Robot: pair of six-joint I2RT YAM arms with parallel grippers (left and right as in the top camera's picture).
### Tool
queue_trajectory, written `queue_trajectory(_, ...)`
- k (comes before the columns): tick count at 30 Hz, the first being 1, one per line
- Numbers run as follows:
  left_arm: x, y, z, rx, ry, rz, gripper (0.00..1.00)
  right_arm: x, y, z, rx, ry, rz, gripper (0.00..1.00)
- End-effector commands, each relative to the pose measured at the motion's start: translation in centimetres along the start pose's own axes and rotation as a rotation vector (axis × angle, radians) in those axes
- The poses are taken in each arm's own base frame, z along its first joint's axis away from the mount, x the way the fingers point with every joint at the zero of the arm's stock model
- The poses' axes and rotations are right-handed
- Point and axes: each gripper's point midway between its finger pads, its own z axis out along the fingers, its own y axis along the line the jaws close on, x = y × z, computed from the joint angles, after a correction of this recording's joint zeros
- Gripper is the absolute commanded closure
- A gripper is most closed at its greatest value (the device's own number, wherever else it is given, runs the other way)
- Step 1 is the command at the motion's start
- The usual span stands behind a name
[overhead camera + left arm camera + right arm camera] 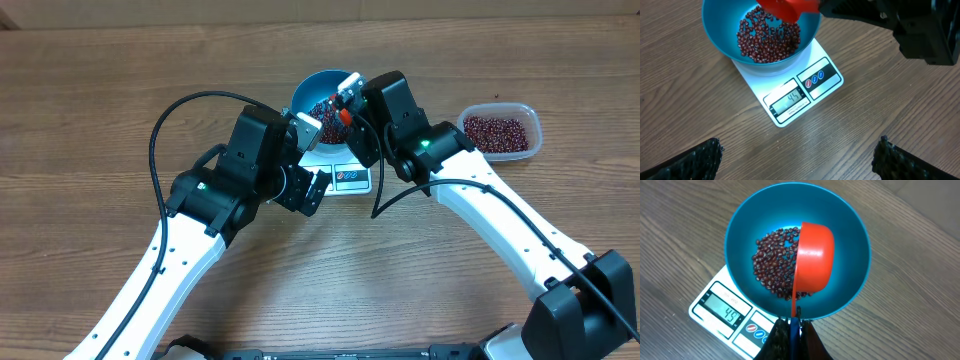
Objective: Scoop item into bowl and weigh 150g on scale
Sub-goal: 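Tip the scoop to pour beans into the teal bowl, then move the empty scoop back to the bean tub with the right gripper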
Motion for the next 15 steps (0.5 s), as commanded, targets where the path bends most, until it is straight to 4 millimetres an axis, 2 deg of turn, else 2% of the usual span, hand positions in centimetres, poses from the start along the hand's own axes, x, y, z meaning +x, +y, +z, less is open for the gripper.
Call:
queue_trajectory(1,-0.2,-0.1,-0.3,0.01,-0.011,0.02,0.0,-1.9,0.2,-1.8,-0.029,-0.06,0.008,0.96)
queue_trajectory(2,-0.2,-0.1,-0.3,0.01,-0.011,0.02,0.0,-1.7,0.6,-1.8,-0.051,-0.055,-0.012,0.96)
queue_trajectory(5,-0.2,-0.1,-0.3,0.01,-0.011,0.02,0.0,-2.2,-0.1,-2.4,-0.043,-0.07,0.103,0.96)
queue_trajectory(8,-0.2,-0.1,-0.3,0.01,-0.011,0.02,0.0,-3.0,-1.7,-3.9,-0.048,-0.116,0.212,0.96)
queue_trajectory(11,-0.2,-0.1,-0.3,0.01,-0.011,0.02,0.01,-3.8,-2.5,-6.5,-0.137,-0.187,0.246,0.96)
queue_trajectory(13,-0.2,-0.1,-0.3,0.01,-0.011,0.02,0.0,-3.9,-3.9,-8.3,-0.145,-0.22,0.292,0.96)
queue_trajectory(15,-0.2,-0.1,-0.3,0.01,-0.011,0.02,0.0,-2.9,-7.0,-10.4,-0.089,-0.233,0.385,0.96)
